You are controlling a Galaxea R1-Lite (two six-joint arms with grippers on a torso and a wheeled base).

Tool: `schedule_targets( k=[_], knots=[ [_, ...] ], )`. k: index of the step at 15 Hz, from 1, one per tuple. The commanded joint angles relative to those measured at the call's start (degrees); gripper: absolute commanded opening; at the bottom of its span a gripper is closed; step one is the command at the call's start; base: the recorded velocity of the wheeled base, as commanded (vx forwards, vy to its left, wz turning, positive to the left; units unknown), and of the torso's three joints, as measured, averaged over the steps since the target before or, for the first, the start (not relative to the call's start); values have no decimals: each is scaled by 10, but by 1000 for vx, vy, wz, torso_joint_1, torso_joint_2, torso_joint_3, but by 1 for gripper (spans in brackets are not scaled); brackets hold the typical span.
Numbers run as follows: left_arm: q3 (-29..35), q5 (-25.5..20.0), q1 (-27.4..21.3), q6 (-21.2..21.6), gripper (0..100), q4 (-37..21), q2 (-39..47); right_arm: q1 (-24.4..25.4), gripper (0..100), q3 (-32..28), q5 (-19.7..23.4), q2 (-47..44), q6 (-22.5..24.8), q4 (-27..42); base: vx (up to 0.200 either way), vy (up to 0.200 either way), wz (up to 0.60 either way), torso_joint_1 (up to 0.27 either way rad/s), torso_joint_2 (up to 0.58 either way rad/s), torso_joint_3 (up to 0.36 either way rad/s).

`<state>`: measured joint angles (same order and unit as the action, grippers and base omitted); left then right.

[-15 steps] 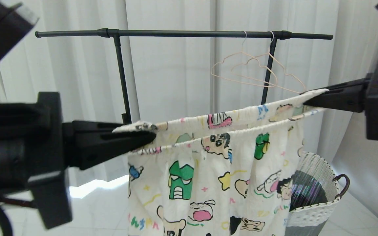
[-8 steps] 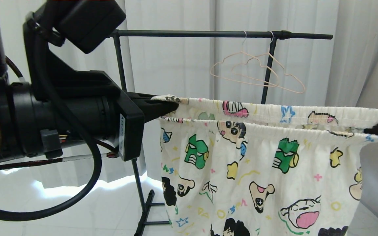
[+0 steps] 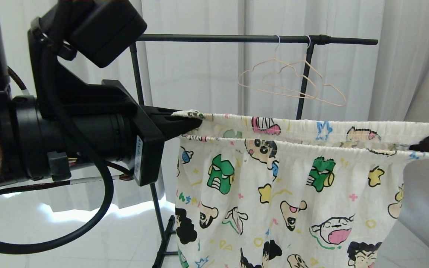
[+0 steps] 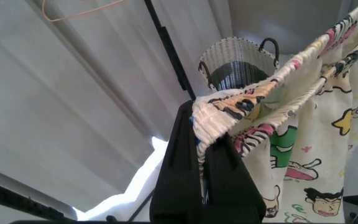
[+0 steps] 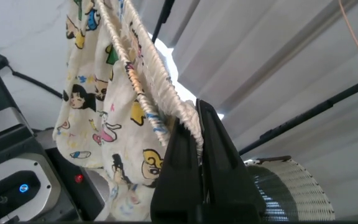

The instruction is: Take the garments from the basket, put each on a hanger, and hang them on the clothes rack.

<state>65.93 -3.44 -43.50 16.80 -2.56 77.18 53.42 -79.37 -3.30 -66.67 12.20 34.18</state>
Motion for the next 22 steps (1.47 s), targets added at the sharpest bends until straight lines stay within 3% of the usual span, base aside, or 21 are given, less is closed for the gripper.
schedule_targets(
  k=[1, 7, 9, 10, 12, 14, 17, 20, 22],
  knots=[
    [0, 0, 0, 0, 0, 0, -1, 0, 100, 0, -1, -2, 0, 1, 0, 0, 0, 0, 0, 0],
    [-9, 5, 7, 0, 0, 0, 0, 0, 100, 28, -6, 14, 26, -1, 0, 0, 0, 0, 0, 0],
    [-36, 46, 33, 0, 0, 0, -10, -27, 100, 41, -50, 31, 27, 1, 0, 0, 0, 0, 0, 0],
    [-55, 67, 51, 0, 0, 0, -25, -60, 100, 48, -101, 41, 26, 9, 0, 0, 0, 0, 0, 0],
    [-120, 91, 126, -3, 0, 0, -75, -189, 100, 74, -188, 61, 26, 38, 0, 0, 0, 0, 0, 0],
    [-211, 100, 213, -7, 0, 0, -150, -302, 100, 113, -191, 82, 27, 41, 0, 0, 0, 0, 0, 0],
    [-280, 102, 309, -5, 0, 0, -227, -381, 100, 171, -193, 97, 49, 11, 0, 0, 0, 0, 0, 0],
    [-326, 103, 356, -5, 0, 0, -279, -438, 100, 271, -192, 109, 92, -155, 0, 0, 0, 0, 0, 0],
    [-341, 103, 361, -5, 0, 0, -291, -464, 100, 325, -188, 117, 128, -237, 0, 0, 0, 0, 0, 0]
  ],
)
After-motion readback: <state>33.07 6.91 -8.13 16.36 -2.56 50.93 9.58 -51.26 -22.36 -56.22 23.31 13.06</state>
